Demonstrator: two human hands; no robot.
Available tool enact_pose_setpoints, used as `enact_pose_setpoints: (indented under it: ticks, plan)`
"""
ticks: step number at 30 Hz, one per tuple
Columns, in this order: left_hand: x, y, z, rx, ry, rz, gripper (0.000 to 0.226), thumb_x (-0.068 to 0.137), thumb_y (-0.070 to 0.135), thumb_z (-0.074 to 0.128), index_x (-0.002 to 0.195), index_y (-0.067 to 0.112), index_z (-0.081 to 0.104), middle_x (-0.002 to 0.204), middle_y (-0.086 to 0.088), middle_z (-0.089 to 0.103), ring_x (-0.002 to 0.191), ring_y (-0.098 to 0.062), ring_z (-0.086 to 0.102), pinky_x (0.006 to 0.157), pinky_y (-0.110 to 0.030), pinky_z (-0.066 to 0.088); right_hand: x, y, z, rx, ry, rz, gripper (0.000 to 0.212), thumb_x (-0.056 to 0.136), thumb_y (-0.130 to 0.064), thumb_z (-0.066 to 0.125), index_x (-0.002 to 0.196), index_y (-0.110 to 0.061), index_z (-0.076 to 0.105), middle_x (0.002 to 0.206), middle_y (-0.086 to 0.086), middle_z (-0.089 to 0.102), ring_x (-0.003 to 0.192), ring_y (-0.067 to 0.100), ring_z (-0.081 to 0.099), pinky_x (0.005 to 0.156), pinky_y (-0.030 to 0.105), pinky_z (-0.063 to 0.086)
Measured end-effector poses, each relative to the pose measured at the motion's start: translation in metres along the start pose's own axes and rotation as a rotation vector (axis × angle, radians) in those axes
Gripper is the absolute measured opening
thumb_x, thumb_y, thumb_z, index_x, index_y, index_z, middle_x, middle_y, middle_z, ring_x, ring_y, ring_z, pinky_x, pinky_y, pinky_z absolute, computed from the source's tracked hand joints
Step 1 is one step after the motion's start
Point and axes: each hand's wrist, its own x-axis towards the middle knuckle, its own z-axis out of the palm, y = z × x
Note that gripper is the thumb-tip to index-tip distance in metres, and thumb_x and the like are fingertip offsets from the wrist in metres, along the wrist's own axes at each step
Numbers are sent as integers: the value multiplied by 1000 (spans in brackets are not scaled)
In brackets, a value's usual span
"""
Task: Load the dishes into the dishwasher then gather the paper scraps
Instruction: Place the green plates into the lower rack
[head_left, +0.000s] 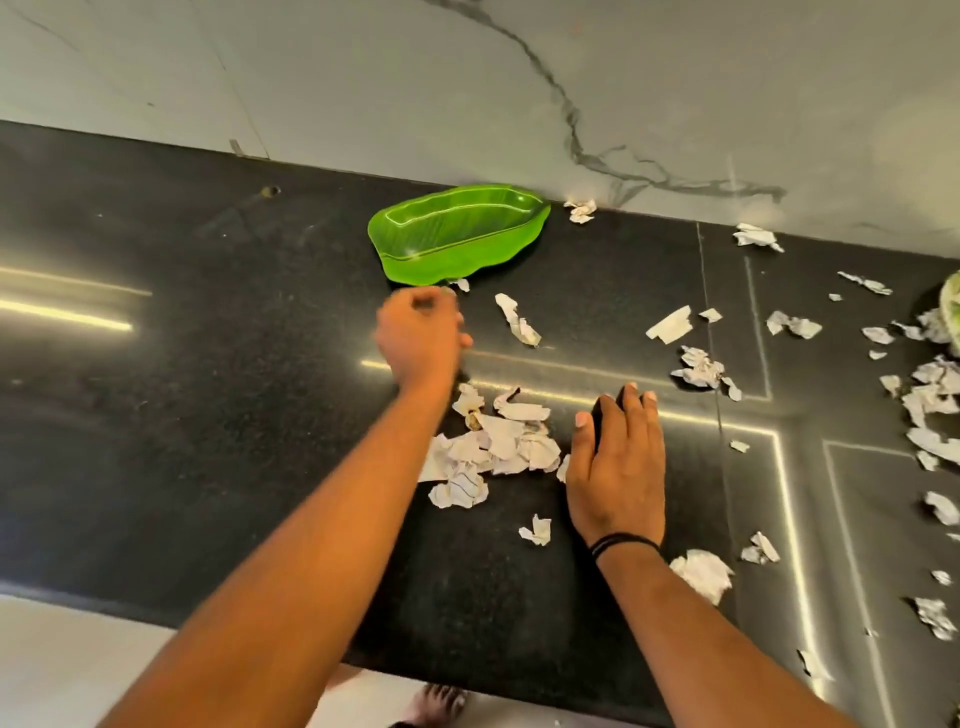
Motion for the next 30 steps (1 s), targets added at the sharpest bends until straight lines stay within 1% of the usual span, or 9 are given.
enact_pose_setpoints:
  ticks: [3, 7, 10, 14, 18, 20, 24, 27, 30]
  plan:
    - [51, -3, 0, -169, 187, -318, 18, 93, 21, 67, 82, 8, 66, 62, -3, 69, 42, -12, 65, 36, -24, 42, 1, -1, 0, 6, -4, -3, 69, 101, -53, 15, 141, -8, 50, 160, 13, 32, 153, 27, 15, 125, 41, 14]
    - [75, -7, 0, -263, 161, -424, 22, 94, 20, 69, 92, 0, 63, 68, -13, 71, 46, -16, 68, 36, -22, 44, 1, 1, 0, -25, -9, -15, 72, 102, -56, 13, 141, -8, 49, 160, 13, 32, 153, 27, 14, 125, 42, 15]
    - [79, -1, 1, -248, 132, -443, 21, 95, 19, 68, 93, -2, 65, 68, -13, 71, 43, -14, 66, 36, -19, 43, 0, 1, 1, -34, -5, -10, 73, 102, -56, 12, 143, -8, 48, 161, 13, 31, 154, 26, 13, 125, 41, 14]
    - [74, 5, -3, -189, 99, -448, 14, 94, 13, 64, 86, 1, 64, 63, -10, 70, 37, -8, 59, 38, -17, 44, 0, 2, 3, -25, -2, -12, 70, 104, -52, 10, 143, -9, 48, 161, 11, 30, 154, 24, 12, 126, 40, 13]
    - [65, 5, -5, -247, 104, -397, 14, 91, 13, 62, 90, 0, 69, 72, -12, 75, 43, -7, 60, 40, -17, 43, 0, 2, 1, -8, -1, -4, 68, 104, -49, 11, 144, -8, 48, 161, 11, 31, 154, 24, 12, 126, 39, 12]
    - [58, 5, -9, -295, 95, -368, 16, 91, 12, 60, 86, 0, 70, 76, -14, 76, 45, -7, 60, 41, -17, 42, 1, 1, 1, 1, -16, -5, 69, 104, -49, 9, 145, -8, 47, 161, 11, 30, 154, 23, 11, 126, 38, 10]
    - [32, 6, -25, -335, 68, -313, 16, 90, 10, 61, 83, -1, 70, 74, -13, 76, 47, -8, 60, 42, -17, 41, 1, 2, 0, 19, -13, -5, 70, 103, -49, 8, 143, -8, 49, 161, 11, 31, 153, 24, 13, 126, 37, 10]
    - [7, 4, -42, -339, 43, -276, 15, 89, 9, 61, 81, 0, 69, 72, -14, 75, 48, -9, 60, 42, -17, 41, 0, 2, -3, 99, -7, 14, 68, 103, -48, 10, 141, -7, 50, 159, 11, 33, 152, 24, 17, 126, 37, 12]
    - [-13, 7, -63, -332, -6, -256, 16, 91, 9, 61, 79, 2, 68, 72, -13, 75, 48, -9, 60, 42, -17, 41, 2, 4, -9, 295, -61, 47, 57, 105, -42, 23, 145, -8, 47, 157, 10, 39, 151, 22, 22, 125, 36, 15]
